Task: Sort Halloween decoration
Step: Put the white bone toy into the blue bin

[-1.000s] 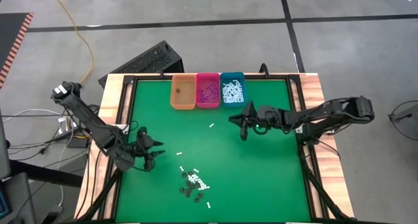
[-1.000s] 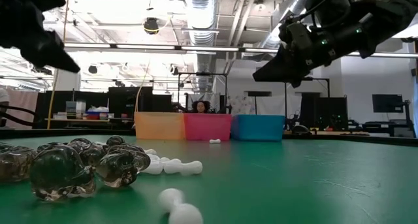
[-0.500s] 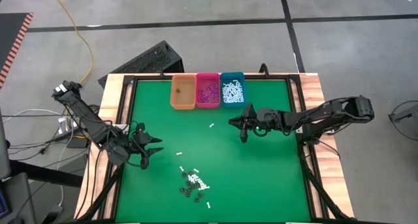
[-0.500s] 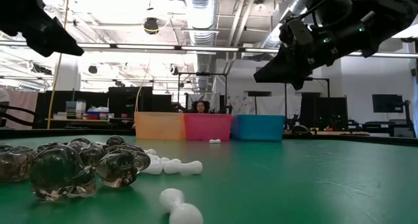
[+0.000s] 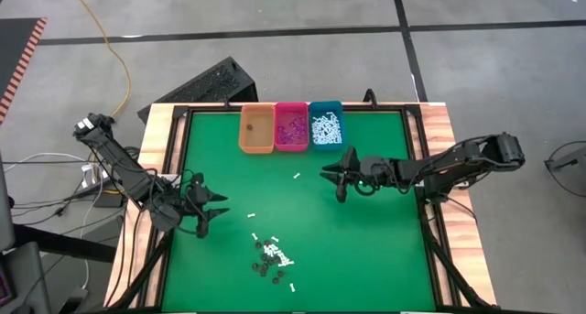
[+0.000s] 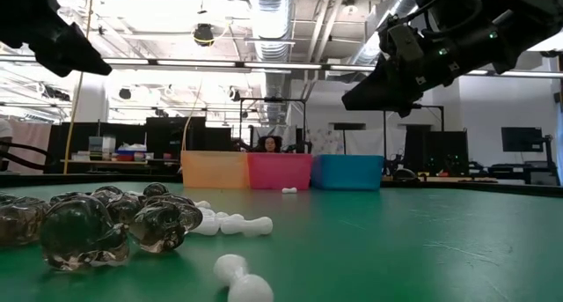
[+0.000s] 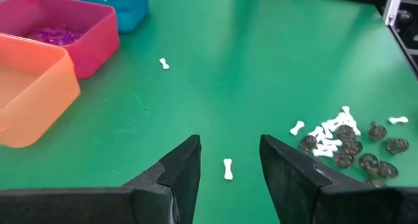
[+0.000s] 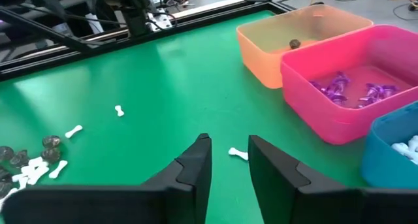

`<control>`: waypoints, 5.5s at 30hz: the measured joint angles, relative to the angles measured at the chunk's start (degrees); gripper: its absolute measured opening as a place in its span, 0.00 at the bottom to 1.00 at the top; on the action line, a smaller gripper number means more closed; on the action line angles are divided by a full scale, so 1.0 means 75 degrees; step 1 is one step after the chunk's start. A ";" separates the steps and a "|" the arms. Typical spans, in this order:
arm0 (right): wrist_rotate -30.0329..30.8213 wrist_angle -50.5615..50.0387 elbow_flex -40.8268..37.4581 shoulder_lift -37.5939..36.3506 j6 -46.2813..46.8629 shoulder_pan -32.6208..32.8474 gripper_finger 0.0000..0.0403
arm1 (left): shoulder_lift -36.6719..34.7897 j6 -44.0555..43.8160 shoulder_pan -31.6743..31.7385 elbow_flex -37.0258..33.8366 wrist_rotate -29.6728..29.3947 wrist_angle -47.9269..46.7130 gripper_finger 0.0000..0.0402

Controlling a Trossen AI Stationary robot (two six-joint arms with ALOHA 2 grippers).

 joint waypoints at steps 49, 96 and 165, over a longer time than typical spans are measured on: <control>0.0474 -0.0023 0.0000 -0.0003 0.1056 0.0003 0.38 | -0.2285 0.0624 0.0010 0.0000 -0.0786 -0.0905 0.35; -0.0244 0.0935 0.2730 0.5462 -0.0401 -0.0783 0.63 | -0.2285 0.0668 0.0010 0.0000 0.0496 -0.0957 0.35; 0.1819 0.0620 0.3121 0.5146 0.0856 0.0223 0.63 | -0.2284 0.0670 0.0010 0.0003 0.0605 -0.1125 0.35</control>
